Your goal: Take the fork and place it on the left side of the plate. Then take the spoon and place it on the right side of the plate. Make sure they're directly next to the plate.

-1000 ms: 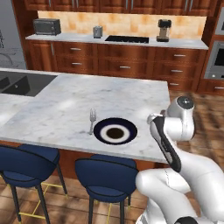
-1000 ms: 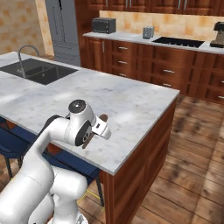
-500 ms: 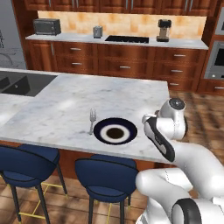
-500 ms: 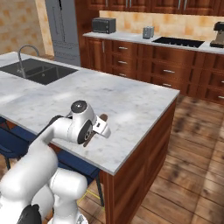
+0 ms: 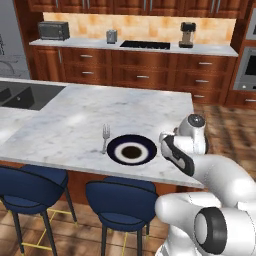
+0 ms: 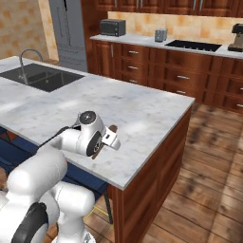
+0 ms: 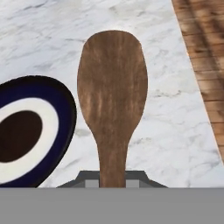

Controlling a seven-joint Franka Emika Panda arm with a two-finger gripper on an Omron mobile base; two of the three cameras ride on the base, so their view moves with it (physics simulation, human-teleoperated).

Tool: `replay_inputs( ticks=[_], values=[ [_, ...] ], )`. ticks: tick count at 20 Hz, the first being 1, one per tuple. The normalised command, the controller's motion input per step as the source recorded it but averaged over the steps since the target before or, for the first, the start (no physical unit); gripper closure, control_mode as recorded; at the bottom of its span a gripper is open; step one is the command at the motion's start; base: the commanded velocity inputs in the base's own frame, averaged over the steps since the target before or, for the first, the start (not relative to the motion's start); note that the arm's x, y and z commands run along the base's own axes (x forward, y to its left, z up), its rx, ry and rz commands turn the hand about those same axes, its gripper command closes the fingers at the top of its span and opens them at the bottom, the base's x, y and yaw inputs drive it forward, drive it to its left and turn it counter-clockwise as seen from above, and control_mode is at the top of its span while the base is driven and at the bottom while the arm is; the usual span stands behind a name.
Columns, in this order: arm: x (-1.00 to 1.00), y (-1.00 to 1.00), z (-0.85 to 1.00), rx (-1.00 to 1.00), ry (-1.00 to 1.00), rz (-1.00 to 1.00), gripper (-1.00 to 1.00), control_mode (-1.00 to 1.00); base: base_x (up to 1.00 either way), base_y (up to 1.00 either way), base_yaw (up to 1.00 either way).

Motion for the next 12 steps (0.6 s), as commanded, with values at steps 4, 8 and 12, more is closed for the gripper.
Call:
replay_inputs(
  ticks=[4,8,12],
  values=[
    [0.29,0.1,-0.27,0.0,0.0,0.0,1.0,-1.0,0.0,0.0,0.0],
    [0.28,0.11,-0.23,0.0,0.0,0.0,1.0,-1.0,0.0,0.0,0.0],
    [0.21,0.04,-0.19,0.0,0.0,0.0,1.0,-1.0,0.0,0.0,0.0]
  ],
)
